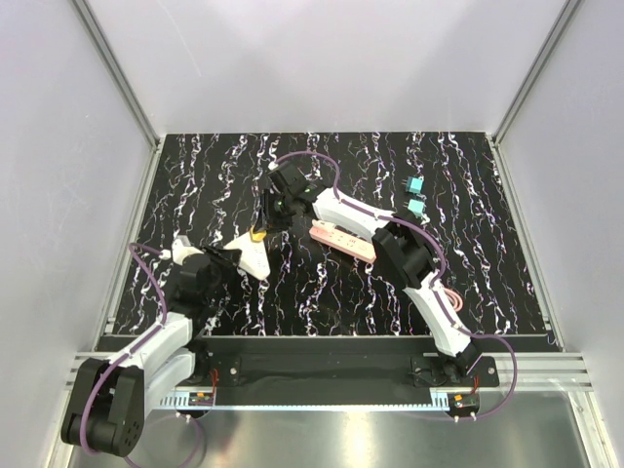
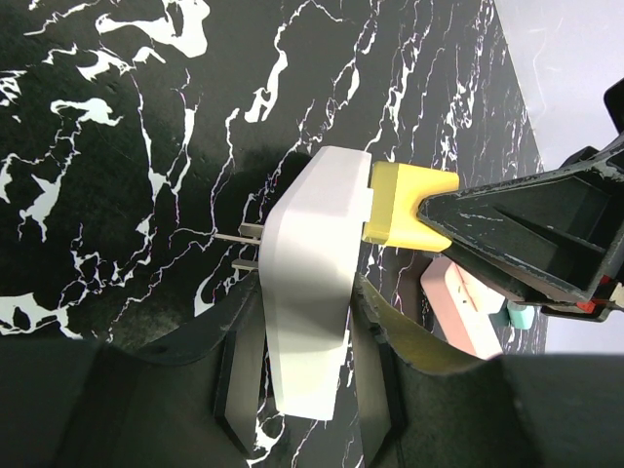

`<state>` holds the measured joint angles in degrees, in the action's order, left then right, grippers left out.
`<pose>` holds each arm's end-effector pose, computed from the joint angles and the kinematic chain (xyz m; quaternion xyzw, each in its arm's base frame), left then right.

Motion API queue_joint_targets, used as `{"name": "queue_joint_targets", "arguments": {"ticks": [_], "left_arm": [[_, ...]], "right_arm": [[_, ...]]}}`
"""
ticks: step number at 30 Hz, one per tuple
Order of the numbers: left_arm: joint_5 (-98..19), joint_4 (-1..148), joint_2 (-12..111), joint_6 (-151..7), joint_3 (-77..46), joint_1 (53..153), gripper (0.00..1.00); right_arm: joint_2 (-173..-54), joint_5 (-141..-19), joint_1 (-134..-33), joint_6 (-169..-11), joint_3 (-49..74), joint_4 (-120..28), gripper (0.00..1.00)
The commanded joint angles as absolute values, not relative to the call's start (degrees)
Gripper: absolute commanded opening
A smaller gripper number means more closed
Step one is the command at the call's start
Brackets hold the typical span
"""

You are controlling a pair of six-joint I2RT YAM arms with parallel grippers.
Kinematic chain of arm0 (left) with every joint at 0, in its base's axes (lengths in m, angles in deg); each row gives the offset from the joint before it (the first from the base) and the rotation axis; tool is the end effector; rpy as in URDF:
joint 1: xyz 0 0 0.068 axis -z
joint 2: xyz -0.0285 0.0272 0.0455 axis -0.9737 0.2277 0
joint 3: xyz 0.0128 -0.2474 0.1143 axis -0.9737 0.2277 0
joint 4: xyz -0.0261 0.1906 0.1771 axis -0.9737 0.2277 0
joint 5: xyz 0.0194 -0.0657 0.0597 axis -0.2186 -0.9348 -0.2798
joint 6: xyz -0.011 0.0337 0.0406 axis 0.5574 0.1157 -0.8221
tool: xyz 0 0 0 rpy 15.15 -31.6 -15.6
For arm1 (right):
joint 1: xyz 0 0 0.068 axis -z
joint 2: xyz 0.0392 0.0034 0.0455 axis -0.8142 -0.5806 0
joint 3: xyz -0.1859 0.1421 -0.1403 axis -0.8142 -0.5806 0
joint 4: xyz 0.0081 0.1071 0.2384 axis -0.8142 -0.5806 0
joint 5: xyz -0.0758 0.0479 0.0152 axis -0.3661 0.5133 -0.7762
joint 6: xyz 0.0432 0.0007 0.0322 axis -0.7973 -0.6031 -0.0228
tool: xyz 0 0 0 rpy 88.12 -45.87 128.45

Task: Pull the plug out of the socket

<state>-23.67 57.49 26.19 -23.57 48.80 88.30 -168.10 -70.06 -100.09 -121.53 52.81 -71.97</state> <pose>0.1700 -0.0297 0.1452 -0.3795 0.7584 -0.2632 0.4600 0.3668 0.3899 0.1916 -0.1155 0.9116 0.3528 0.1767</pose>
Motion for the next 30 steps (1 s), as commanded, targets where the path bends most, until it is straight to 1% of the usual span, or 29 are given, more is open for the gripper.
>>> {"name": "queue_joint_targets", "arguments": {"ticks": [1,7,12,22,30], "left_arm": [[-21.4,66.7,27.4,-26.4,49.4,88.1,0.0],[-21.4,66.7,27.3,-26.5,49.4,88.1,0.0],[-21.5,66.6,26.8,-26.5,49.7,88.1,0.0],[-21.6,66.6,26.2,-26.2,50.2,88.1,0.0],[-21.7,66.8,25.9,-26.1,50.2,88.1,0.0]], "right_arm": [[-162.7,-75.0,-99.7,-119.3,55.1,-75.0,0.0],[-162.0,-71.9,-99.2,-120.4,56.0,-75.1,0.0],[-161.4,-71.7,-98.5,-120.0,55.9,-75.2,0.0],[-160.3,-72.4,-96.9,-119.0,48.5,-71.4,0.0],[-160.8,-71.8,-95.8,-117.5,47.0,-70.0,0.0]]}}
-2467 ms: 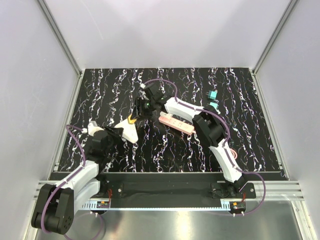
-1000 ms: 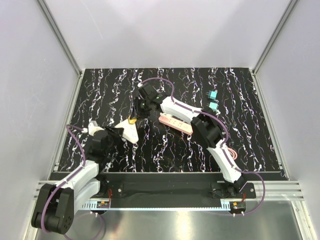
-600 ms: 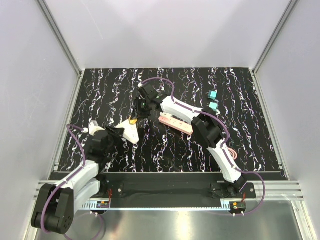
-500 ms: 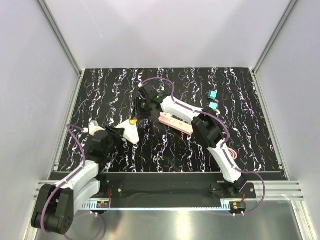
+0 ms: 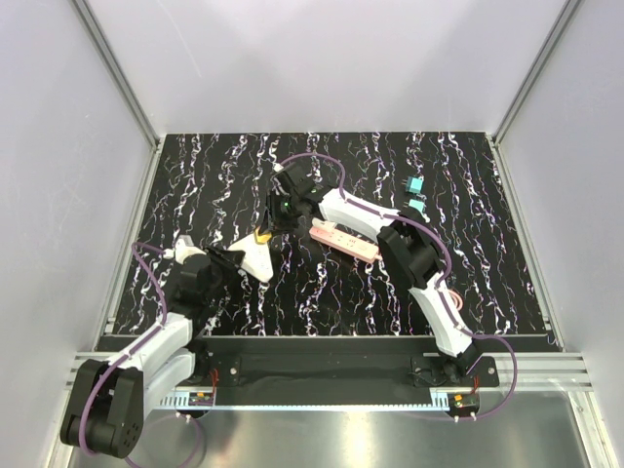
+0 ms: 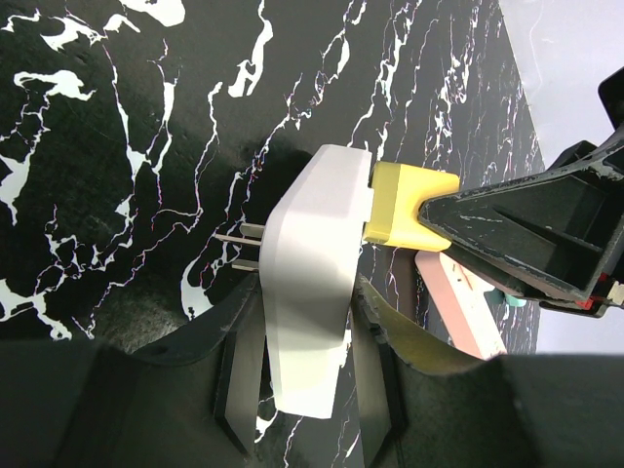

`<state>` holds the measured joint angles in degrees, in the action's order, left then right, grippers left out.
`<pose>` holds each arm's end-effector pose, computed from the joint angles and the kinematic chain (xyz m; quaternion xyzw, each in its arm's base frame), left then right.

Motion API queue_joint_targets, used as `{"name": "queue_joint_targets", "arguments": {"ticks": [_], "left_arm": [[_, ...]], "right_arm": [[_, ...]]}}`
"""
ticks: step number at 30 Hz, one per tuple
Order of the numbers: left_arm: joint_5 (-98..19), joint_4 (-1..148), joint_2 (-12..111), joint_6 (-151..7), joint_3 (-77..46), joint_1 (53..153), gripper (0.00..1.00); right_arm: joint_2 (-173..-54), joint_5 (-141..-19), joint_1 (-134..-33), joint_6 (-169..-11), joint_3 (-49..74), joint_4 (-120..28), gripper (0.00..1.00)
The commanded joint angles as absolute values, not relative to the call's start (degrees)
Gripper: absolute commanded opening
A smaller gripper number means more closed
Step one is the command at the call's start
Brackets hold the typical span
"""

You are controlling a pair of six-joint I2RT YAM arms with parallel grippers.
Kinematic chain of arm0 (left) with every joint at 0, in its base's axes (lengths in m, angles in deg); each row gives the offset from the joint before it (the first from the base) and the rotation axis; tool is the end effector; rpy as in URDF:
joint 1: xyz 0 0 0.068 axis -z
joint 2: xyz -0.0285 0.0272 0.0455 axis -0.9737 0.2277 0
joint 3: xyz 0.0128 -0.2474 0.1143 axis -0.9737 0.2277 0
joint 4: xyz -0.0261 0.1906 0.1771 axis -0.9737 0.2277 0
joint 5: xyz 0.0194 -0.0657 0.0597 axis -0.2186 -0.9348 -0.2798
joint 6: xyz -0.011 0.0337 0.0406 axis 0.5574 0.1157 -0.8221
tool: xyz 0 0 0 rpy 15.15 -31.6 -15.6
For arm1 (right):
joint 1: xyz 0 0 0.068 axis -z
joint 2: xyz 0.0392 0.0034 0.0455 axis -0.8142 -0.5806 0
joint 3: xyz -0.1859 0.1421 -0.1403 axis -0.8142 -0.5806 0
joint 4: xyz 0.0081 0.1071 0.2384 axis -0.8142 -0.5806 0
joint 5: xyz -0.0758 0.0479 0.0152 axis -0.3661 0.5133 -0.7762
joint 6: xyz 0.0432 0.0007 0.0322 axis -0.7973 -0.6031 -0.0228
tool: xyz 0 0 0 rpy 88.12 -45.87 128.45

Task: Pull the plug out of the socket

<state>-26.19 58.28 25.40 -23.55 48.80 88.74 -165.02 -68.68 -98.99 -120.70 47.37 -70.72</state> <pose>0.1685 -0.0323 0.1458 -0.3665 0.7654 -0.2805 0.4485 0.3643 0.3741 0.1900 -0.1163 0.9134 0.3523 0.1678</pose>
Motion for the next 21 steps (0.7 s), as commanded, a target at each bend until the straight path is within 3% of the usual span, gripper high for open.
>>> {"name": "queue_joint_targets", "arguments": {"ticks": [1,21], "left_arm": [[-21.8,66.8,25.9,-26.1,50.2,88.2,0.0],[-20.5,68.2,24.9,-25.4,50.1,88.1,0.0]], "right_arm": [[-160.9,-71.8,-95.7,-117.5,46.9,-70.0,0.0],[-154.2,-76.0,-95.5,-117.7,48.8,-72.4,0.0]]}}
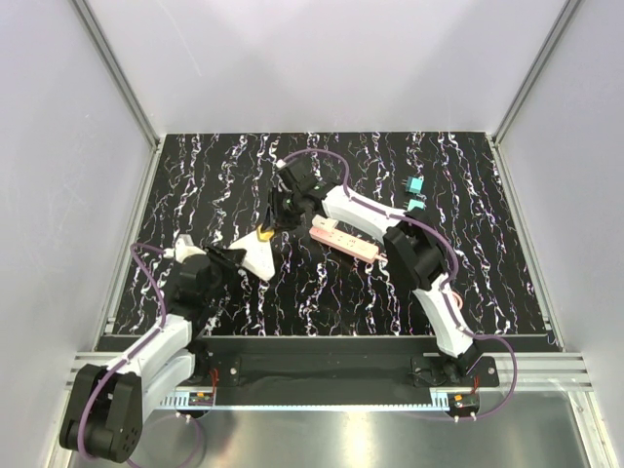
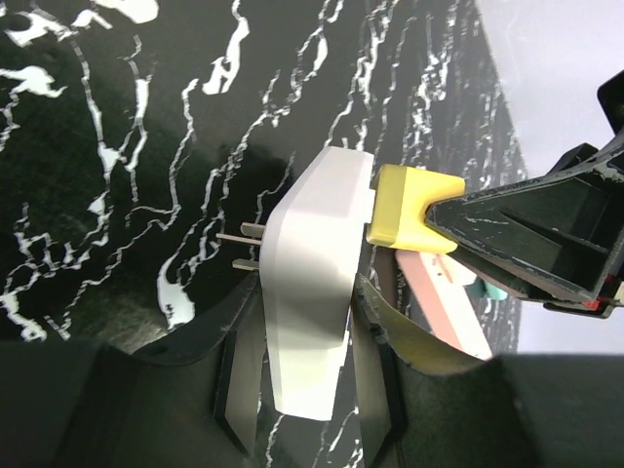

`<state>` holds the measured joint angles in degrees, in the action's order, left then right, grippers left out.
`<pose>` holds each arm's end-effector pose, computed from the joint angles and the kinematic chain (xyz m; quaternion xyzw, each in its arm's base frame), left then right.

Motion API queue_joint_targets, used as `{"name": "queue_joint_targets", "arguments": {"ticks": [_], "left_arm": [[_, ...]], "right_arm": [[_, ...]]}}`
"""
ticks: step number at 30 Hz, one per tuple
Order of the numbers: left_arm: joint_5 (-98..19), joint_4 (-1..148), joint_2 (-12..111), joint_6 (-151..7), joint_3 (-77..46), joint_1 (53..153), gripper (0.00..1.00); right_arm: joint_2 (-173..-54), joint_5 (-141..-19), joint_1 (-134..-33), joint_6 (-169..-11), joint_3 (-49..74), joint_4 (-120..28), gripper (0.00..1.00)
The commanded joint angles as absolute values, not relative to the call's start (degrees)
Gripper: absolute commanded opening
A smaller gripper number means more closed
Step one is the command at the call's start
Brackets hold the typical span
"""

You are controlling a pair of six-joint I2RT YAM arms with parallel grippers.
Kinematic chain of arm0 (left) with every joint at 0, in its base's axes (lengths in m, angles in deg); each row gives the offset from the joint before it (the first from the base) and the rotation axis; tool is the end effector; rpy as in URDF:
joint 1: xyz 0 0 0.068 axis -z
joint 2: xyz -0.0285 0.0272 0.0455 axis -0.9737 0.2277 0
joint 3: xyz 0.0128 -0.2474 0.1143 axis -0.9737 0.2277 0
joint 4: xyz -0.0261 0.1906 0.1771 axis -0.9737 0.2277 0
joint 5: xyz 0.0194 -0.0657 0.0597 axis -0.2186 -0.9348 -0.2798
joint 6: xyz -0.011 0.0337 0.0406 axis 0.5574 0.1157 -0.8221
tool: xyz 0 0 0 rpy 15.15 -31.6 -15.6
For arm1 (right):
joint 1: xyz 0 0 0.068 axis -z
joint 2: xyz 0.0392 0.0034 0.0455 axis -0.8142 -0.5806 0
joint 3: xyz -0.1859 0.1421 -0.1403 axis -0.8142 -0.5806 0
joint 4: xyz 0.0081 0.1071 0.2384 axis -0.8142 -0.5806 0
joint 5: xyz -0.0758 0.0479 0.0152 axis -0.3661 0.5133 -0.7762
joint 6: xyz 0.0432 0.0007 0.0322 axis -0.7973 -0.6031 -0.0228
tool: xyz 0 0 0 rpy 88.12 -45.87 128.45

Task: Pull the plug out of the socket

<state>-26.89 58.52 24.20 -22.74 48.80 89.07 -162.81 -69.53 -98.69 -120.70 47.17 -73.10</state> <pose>0.1674 -0.0335 0.1486 -0.3653 0.7612 -0.2936 0.4483 0.3617 0.3671 0.2050 -0.1109 0.9161 0.3452 0.1711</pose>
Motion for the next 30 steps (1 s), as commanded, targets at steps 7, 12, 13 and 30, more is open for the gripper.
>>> {"name": "queue_joint_targets", "arguments": {"ticks": [7,12,13,30], "left_arm": [[-20.3,68.7,24.9,-25.1,49.9,88.1,0.0],[-20.4,68.7,25.0,-25.3,49.8,88.1,0.0],[-20.4,68.7,25.0,-25.3,49.9,88.1,0.0],[-21.4,66.1,26.2,-26.1,50.2,88.1,0.0]], "right_arm": [[-154.2,-75.3,-95.8,-117.5,48.5,-72.3,0.0],[-153.9,-75.8,-96.0,-117.3,48.2,-72.3,0.0],[-153.6,-76.0,-96.0,-117.1,48.1,-72.4,0.0],[-136.3,-69.6,-81.0,-114.9,26.3,-67.2,0.0]]}}
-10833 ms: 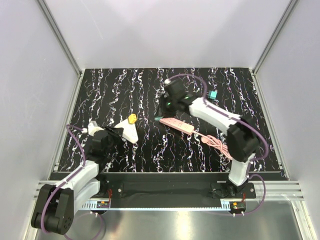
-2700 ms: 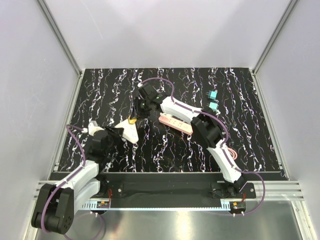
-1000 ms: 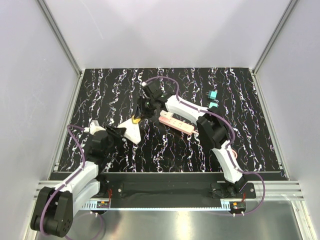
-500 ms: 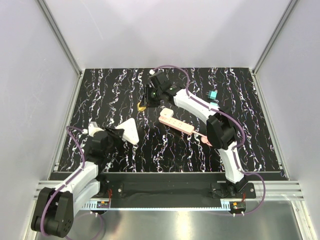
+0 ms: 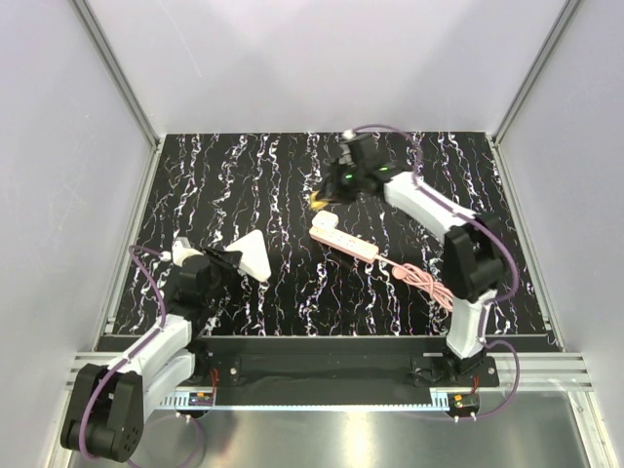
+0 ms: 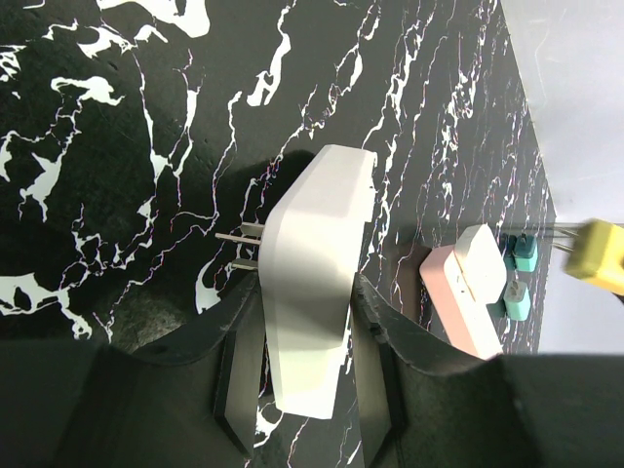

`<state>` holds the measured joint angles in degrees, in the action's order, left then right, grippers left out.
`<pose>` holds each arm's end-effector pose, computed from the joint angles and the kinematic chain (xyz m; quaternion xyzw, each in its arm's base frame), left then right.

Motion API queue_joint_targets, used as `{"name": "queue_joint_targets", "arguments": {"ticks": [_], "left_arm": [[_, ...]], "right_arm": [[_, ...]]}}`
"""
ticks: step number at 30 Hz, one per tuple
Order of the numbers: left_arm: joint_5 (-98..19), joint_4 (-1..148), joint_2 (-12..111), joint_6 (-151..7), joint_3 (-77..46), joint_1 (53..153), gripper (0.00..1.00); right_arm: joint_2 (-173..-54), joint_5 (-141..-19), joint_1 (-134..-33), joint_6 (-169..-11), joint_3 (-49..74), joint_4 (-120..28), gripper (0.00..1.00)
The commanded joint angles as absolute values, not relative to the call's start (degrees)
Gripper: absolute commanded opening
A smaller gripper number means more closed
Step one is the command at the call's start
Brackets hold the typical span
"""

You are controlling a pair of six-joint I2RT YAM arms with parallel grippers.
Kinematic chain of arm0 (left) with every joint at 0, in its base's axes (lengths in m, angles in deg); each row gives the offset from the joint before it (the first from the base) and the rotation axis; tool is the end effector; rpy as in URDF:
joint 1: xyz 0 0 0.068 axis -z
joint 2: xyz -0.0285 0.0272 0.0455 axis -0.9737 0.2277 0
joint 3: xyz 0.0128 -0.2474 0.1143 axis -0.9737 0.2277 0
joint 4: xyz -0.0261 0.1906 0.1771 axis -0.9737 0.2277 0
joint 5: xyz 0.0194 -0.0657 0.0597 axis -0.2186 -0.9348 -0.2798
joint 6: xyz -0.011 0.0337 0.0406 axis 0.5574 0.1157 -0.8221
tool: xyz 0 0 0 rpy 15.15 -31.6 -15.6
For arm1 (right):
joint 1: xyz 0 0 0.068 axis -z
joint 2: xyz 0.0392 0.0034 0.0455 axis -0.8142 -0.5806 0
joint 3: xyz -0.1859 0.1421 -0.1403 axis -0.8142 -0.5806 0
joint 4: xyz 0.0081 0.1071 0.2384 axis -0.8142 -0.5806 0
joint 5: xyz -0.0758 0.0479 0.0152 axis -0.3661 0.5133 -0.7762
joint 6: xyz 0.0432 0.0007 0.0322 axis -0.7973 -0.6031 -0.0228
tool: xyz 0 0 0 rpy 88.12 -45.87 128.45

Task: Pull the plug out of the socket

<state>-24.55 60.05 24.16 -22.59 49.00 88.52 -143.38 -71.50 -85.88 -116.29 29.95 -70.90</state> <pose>0.1660 -0.0301 0.1450 -0.3821 0.7611 -0.2701 0.4493 0.3756 0.2407 0.2661 -0.0427 0.9098 0.3198 0.2610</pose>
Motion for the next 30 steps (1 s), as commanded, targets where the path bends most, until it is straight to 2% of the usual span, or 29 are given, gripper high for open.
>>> {"name": "queue_joint_targets", "arguments": {"ticks": [1,8,15,19,30], "left_arm": [[-21.5,66.1,26.5,-26.2,50.2,88.1,0.0],[-21.5,65.6,27.2,-26.4,49.9,88.1,0.0],[-21.6,65.2,28.2,-26.8,49.3,88.2,0.0],[-21.7,65.3,29.4,-27.3,48.5,88.2,0.0],[-21.9,64.5,29.9,-27.9,48.7,88.1,0.0]], "right_arm": [[-134.2,-69.4,-77.7,-114.5,25.1,-67.1,0.0],[-128.3,-66.7,-60.9,-113.7,14.8,-67.2,0.0],[-127.9,-64.1,-50.0,-111.1,8.2,-67.0,0.0],[-132.4,-60.3,-47.5,-110.7,6.7,-66.9,0.0],[-134.8,-57.2,-47.5,-111.0,1.8,-62.6,0.0]]}}
